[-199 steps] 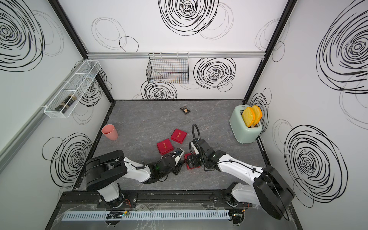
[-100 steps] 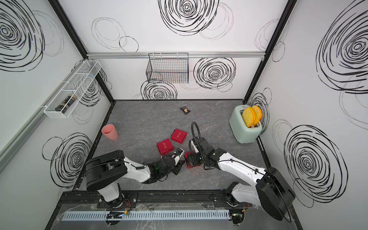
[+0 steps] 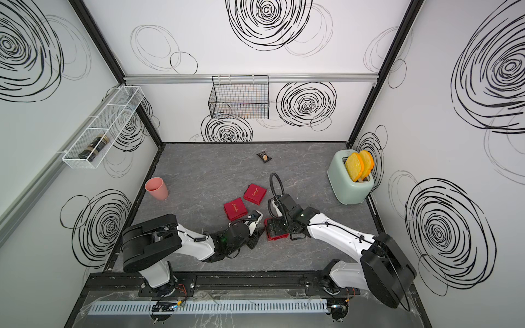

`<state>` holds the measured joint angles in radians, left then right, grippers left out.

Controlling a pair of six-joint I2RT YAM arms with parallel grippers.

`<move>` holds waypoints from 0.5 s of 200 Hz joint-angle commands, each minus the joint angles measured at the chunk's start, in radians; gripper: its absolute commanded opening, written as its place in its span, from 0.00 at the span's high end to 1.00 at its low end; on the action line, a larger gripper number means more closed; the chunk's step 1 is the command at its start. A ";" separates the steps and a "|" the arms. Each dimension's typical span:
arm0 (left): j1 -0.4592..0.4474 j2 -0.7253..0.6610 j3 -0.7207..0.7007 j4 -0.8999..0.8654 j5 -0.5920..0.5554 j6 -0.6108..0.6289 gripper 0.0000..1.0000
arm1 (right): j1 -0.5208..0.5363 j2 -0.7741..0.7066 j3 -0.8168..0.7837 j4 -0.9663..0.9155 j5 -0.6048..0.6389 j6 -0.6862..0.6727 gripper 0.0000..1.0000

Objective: Take the necklace out of the lift-off lid jewelry box
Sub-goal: Close the lid on the jewelry box.

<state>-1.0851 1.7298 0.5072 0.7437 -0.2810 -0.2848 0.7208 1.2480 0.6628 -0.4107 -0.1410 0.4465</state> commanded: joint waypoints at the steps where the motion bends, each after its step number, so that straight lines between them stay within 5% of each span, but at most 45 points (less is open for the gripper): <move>1: 0.008 0.001 -0.014 0.062 -0.006 0.001 0.52 | -0.025 -0.030 -0.007 0.017 -0.074 -0.006 0.15; 100: 0.010 0.014 -0.012 0.098 0.022 0.009 0.52 | -0.077 0.063 0.033 -0.003 -0.103 -0.029 0.15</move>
<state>-1.0832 1.7298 0.5011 0.7799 -0.2691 -0.2844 0.6460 1.2987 0.6662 -0.4095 -0.2222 0.4248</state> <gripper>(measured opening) 0.485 0.853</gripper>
